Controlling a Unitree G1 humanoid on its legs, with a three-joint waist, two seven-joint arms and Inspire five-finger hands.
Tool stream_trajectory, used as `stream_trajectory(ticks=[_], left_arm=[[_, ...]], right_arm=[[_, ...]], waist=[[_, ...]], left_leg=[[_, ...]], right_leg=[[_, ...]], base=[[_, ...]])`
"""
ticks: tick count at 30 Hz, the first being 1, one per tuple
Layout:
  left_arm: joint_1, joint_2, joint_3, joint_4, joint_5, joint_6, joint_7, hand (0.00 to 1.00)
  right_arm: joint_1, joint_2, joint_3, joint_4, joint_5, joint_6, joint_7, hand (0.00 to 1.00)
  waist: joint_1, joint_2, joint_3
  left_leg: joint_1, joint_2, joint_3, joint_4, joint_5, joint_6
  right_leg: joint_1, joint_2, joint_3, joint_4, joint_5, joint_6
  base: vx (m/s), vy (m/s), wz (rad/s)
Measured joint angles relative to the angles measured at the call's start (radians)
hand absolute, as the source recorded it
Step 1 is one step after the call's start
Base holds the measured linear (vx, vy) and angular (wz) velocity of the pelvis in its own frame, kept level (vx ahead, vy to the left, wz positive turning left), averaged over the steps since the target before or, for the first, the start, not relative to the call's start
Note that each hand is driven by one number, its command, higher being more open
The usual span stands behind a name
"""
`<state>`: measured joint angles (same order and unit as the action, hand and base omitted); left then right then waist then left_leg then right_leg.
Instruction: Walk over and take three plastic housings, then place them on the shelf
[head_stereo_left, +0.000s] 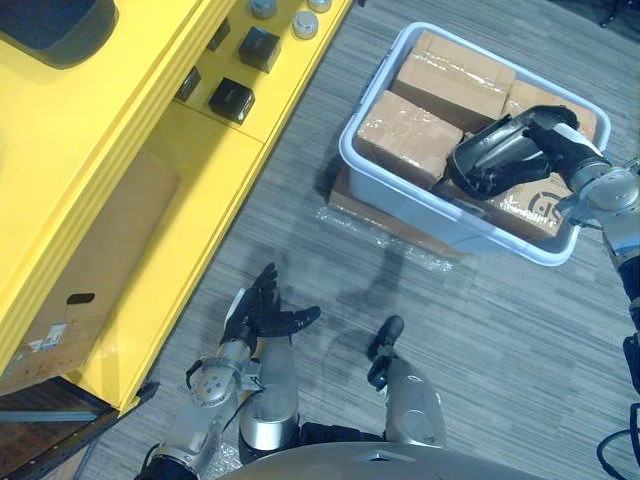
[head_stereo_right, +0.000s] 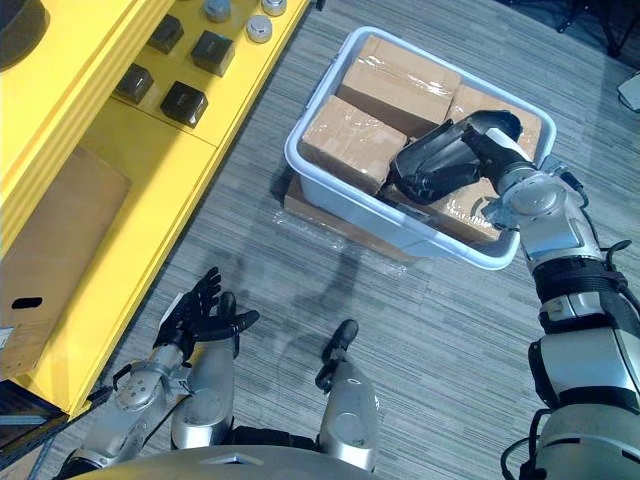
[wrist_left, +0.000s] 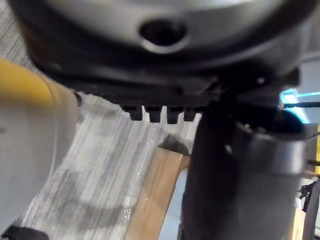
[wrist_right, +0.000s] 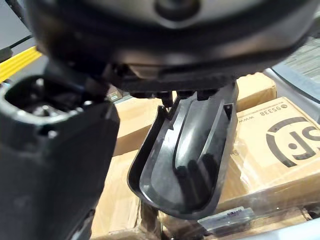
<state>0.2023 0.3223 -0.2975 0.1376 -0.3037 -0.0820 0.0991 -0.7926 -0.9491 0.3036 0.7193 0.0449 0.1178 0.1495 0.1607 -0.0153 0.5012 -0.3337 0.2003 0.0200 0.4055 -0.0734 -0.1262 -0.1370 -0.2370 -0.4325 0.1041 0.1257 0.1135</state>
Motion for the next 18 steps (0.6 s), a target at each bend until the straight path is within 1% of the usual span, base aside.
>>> stream_trajectory(ticks=[1, 2, 4, 5, 6, 8, 11, 12, 15, 18], left_arm=[[0.001, -0.001, -0.002, -0.002, 0.000, 0.000, 0.000, 1.00], [0.006, -0.004, -0.003, -0.007, 0.000, 0.000, 0.000, 1.00], [0.006, -0.009, -0.007, -0.008, 0.000, 0.000, 0.001, 1.00], [0.006, -0.010, -0.009, -0.008, 0.000, 0.000, 0.001, 1.00], [0.007, -0.012, -0.014, -0.008, 0.000, 0.000, 0.002, 1.00], [0.007, -0.014, -0.022, -0.008, 0.000, 0.000, 0.004, 1.00], [0.007, -0.031, -0.036, -0.005, -0.001, -0.001, 0.009, 1.00], [0.007, -0.033, -0.040, -0.004, -0.001, -0.002, 0.010, 1.00], [0.003, -0.053, -0.054, 0.017, -0.002, -0.003, 0.010, 1.00], [0.002, -0.054, -0.062, 0.031, -0.003, -0.004, 0.010, 1.00]], right_arm=[[0.000, 0.000, -0.009, -0.004, 0.029, 0.010, -0.024, 1.00], [0.000, 0.000, -0.037, -0.018, 0.126, 0.042, -0.085, 1.00], [-0.001, 0.002, -0.138, -0.023, 0.234, 0.099, -0.180, 1.00], [-0.001, 0.002, -0.168, -0.020, 0.246, 0.116, -0.204, 1.00], [-0.001, 0.003, -0.224, -0.008, 0.248, 0.144, -0.236, 1.00], [0.000, 0.003, -0.280, 0.029, 0.248, 0.177, -0.269, 1.00], [0.025, 0.004, -0.296, 0.091, 0.250, 0.230, -0.307, 1.00], [0.030, 0.004, -0.297, 0.099, 0.255, 0.237, -0.311, 1.00], [0.030, 0.004, -0.315, 0.149, 0.264, 0.262, -0.320, 1.00], [0.019, 0.003, -0.317, 0.214, 0.310, 0.284, -0.328, 1.00]], waist=[[0.000, 0.000, 0.000], [-0.001, 0.000, 0.000], [-0.002, 0.001, 0.000], [-0.001, 0.001, 0.000], [-0.002, 0.002, 0.000], [-0.009, 0.003, 0.000], [-0.038, 0.007, 0.000], [-0.041, 0.010, 0.000], [-0.058, 0.035, 0.001], [-0.060, 0.051, 0.002]], left_leg=[[0.000, 0.000, 0.001, 0.002, -0.002, 0.001], [-0.002, 0.001, 0.002, 0.010, -0.007, 0.002], [-0.006, 0.002, 0.005, 0.020, -0.020, 0.003], [-0.006, 0.002, 0.006, 0.027, -0.024, 0.003], [-0.006, 0.003, 0.012, 0.033, -0.029, 0.004], [-0.006, 0.003, 0.019, 0.048, -0.040, 0.007], [-0.008, 0.004, 0.027, 0.069, -0.058, 0.010], [-0.008, 0.004, 0.028, 0.071, -0.060, 0.010], [-0.008, 0.006, 0.033, 0.081, -0.069, 0.013], [-0.007, 0.007, 0.033, 0.081, -0.070, 0.013]], right_leg=[[0.000, 0.000, 0.000, 0.000, 0.000, 0.000], [-0.001, 0.001, 0.001, 0.000, 0.000, 0.000], [-0.002, 0.000, 0.006, 0.000, 0.000, 0.000], [-0.002, 0.000, 0.010, 0.000, 0.000, 0.000], [-0.002, 0.000, 0.016, 0.000, 0.000, 0.000], [-0.002, -0.001, 0.024, 0.001, 0.001, 0.001], [-0.002, -0.004, 0.033, 0.001, 0.002, 0.004], [-0.002, -0.004, 0.034, 0.001, 0.002, 0.004], [-0.002, -0.004, 0.041, 0.002, 0.002, 0.004], [-0.002, -0.003, 0.042, 0.001, 0.002, 0.005]], base=[[0.02, 0.011, -0.04], [0.01, 0.018, -0.05], [0.01, 0.032, -0.06], [0.02, 0.043, -0.09], [0.02, 0.037, -0.11], [0.03, 0.048, -0.13], [0.04, 0.056, -0.09], [0.03, 0.040, -0.07], [0.02, 0.036, -0.06], [0.00, 0.008, -0.01]])
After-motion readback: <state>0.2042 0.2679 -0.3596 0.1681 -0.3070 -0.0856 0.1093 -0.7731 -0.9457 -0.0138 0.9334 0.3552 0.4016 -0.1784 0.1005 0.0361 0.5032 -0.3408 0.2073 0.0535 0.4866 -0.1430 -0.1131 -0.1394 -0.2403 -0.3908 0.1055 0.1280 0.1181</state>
